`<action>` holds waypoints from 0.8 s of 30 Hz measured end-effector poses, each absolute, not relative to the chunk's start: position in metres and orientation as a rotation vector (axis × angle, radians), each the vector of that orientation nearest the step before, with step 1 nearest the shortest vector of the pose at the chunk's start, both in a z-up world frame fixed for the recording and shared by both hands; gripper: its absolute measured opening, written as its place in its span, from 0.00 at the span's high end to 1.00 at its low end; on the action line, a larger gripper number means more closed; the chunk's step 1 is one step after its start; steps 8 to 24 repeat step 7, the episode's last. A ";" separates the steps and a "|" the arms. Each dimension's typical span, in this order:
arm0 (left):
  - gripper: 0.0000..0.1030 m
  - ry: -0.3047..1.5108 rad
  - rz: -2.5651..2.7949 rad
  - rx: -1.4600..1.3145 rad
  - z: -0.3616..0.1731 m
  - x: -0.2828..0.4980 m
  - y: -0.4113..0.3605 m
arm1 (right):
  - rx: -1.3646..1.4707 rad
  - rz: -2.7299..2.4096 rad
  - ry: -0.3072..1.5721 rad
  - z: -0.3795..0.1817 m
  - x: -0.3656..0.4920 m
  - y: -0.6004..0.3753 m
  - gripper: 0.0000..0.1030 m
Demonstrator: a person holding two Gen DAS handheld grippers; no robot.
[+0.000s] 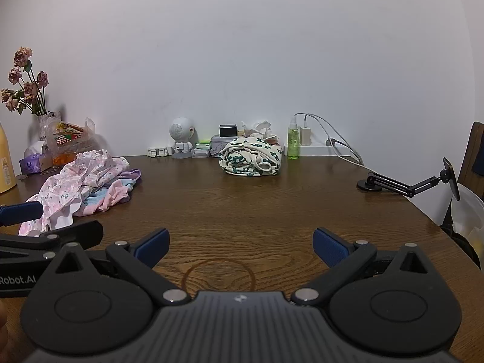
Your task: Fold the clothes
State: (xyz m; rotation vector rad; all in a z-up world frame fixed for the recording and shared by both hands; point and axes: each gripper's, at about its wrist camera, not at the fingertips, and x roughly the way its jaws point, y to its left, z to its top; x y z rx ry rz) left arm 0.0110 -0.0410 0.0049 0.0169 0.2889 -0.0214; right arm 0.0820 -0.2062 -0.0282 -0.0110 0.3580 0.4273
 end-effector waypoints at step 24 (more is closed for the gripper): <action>0.00 0.287 -0.012 0.022 0.005 0.010 -0.041 | -0.009 0.432 0.361 -0.029 0.082 -0.206 0.00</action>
